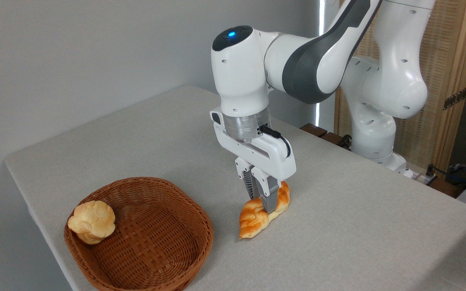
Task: Put bread into the basket
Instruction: 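Lift the braided bread and carry it over the wicker basket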
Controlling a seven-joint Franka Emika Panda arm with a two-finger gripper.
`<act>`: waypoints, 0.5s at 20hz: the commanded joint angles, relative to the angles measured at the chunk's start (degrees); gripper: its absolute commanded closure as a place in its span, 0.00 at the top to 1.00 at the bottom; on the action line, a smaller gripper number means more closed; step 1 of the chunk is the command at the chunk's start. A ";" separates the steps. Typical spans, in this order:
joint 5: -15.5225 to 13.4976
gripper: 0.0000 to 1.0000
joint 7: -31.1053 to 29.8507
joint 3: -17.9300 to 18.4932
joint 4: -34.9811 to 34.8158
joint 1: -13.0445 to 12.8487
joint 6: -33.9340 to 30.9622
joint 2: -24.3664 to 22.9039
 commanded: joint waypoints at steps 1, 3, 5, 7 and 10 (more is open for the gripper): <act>0.77 0.14 0.80 0.63 2.05 -0.45 -3.52 -1.81; -0.11 0.14 0.88 0.63 7.23 -0.54 -10.45 -1.81; -2.47 0.14 0.62 0.11 11.28 -0.63 -12.59 -1.81; -4.50 0.14 0.71 0.10 13.48 -0.63 -12.24 -1.90; -5.03 0.15 0.88 0.10 15.51 -0.89 -8.48 -1.38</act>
